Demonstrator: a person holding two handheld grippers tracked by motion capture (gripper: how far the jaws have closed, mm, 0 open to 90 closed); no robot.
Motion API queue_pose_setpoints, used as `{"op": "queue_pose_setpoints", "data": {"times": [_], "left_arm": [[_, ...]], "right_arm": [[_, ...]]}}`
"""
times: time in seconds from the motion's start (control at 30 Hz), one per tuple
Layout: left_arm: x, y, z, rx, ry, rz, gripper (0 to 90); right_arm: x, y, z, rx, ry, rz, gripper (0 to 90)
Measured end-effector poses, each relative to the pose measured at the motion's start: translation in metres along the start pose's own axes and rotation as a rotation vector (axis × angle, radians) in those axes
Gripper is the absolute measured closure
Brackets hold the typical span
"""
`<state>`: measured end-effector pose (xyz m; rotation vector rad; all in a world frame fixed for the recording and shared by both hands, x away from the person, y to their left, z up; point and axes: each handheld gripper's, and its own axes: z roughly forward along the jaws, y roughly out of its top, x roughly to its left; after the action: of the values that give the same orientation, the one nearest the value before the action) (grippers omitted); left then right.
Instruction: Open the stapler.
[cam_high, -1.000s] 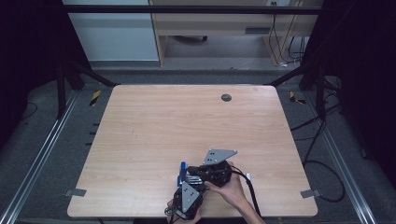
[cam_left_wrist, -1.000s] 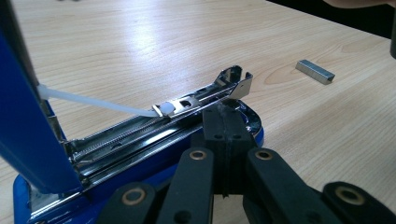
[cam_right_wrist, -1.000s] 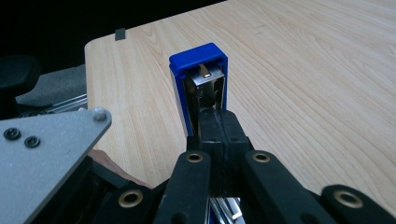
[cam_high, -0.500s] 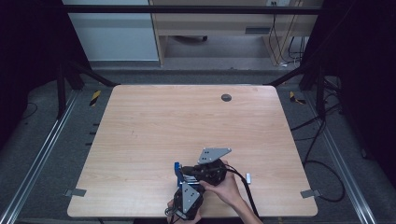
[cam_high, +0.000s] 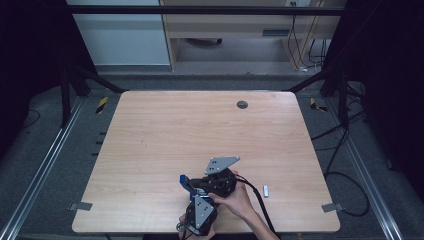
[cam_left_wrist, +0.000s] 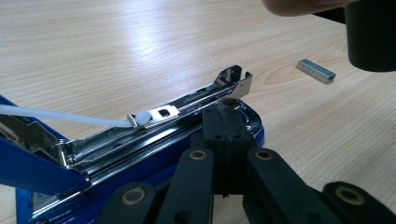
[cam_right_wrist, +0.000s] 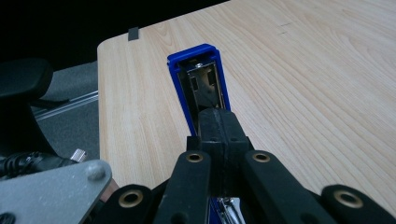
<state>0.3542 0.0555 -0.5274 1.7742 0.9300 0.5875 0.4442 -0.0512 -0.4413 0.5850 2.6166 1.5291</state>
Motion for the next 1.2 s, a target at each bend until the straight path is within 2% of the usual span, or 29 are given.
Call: {"op": "queue_pose_setpoints", "data": {"times": [0.53,0.8,1.2], "left_arm": [[0.0,-0.001,0.0,-0.005,0.002,-0.006,90.0],[0.0,-0.001,0.0,-0.006,0.003,-0.005,90.0],[0.0,-0.001,0.0,-0.005,0.004,-0.007,90.0]], "right_arm": [[-0.003,0.003,0.01,0.021,0.041,0.002,90.0],[-0.004,0.003,0.013,0.027,0.046,0.0,90.0],[-0.005,0.004,0.024,0.066,0.056,-0.005,90.0]]}}
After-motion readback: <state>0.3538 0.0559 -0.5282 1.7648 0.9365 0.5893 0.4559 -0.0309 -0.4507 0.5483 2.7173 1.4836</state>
